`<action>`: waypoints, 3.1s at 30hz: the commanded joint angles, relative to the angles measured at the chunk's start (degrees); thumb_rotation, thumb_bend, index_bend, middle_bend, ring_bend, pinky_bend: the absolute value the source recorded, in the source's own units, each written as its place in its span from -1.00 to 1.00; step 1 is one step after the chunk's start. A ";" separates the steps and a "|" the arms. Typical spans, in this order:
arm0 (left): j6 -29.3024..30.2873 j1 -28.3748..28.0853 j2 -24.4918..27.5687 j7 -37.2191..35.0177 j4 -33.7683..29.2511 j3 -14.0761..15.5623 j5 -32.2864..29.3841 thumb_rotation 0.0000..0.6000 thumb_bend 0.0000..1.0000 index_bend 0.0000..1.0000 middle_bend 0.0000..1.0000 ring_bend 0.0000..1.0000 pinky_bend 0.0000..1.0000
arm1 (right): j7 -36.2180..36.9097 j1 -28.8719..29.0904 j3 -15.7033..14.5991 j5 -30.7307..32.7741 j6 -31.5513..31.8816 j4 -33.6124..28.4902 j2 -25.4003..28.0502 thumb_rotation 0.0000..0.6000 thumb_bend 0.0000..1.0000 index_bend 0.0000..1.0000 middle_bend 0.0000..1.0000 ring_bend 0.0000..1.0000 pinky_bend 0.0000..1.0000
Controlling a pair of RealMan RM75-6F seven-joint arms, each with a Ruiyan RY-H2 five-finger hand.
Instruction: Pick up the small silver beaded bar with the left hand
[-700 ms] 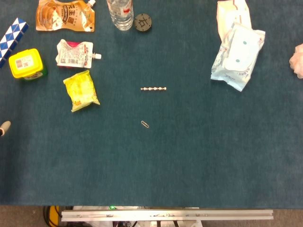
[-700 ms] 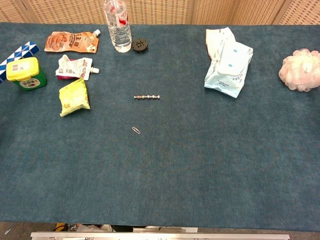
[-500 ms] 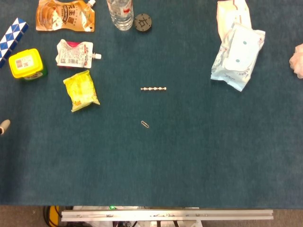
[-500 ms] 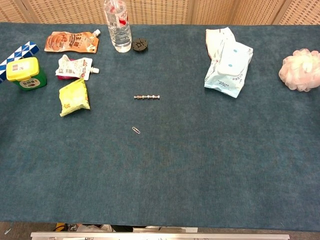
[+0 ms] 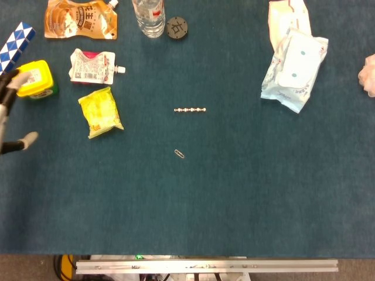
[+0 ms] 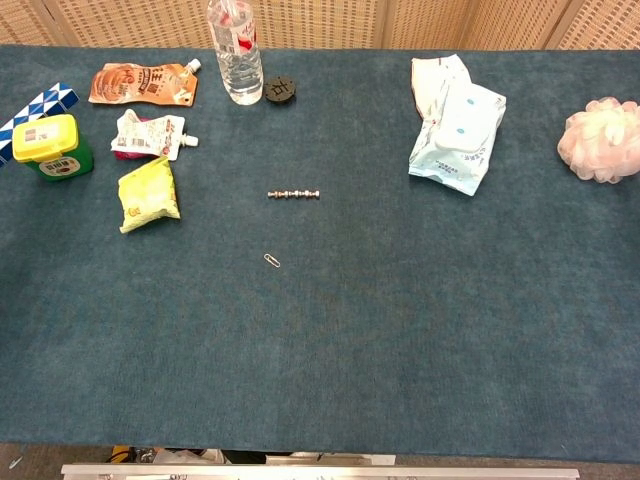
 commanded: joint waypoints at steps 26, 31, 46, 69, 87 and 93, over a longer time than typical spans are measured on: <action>-27.39 -25.43 -18.62 13.31 6.99 -6.43 -16.02 1.00 -0.78 -0.27 0.60 0.72 0.98 | 0.07 -0.75 -0.32 0.99 0.96 -1.12 0.69 1.00 -0.62 -0.68 -0.35 -0.47 -0.42; -28.54 -28.50 -23.31 20.50 10.10 -6.82 -23.79 1.00 -0.77 -0.24 0.74 0.82 1.00 | 0.21 -0.57 -0.31 1.27 0.55 -0.87 0.54 1.00 -0.62 -0.68 -0.35 -0.46 -0.42; -27.67 -35.39 -34.15 32.81 16.40 -7.14 -39.68 1.00 -0.67 -0.11 0.82 0.89 1.00 | 1.06 -0.62 -0.54 2.26 -0.22 -0.14 0.14 1.00 -0.62 -0.68 -0.35 -0.44 -0.37; -27.24 -42.18 -39.95 37.43 21.04 -6.93 -50.65 0.97 -0.61 -0.01 0.83 0.90 1.00 | 2.55 -1.40 -0.74 2.63 0.27 0.50 0.68 1.00 -0.62 -0.68 -0.35 -0.42 -0.35; -26.95 -44.72 -43.57 39.14 25.30 -6.65 -54.52 1.00 -0.58 0.05 0.84 0.90 1.00 | 3.59 -2.53 -0.83 2.86 1.26 0.59 1.49 1.00 -0.62 -0.68 -0.35 -0.41 -0.35; -27.46 -45.08 -43.86 39.26 26.22 -6.51 -55.16 1.00 -0.49 0.07 0.84 0.90 1.00 | 3.80 -2.50 -0.67 2.85 1.23 0.78 1.50 1.00 -0.62 -0.68 -0.35 -0.40 -0.35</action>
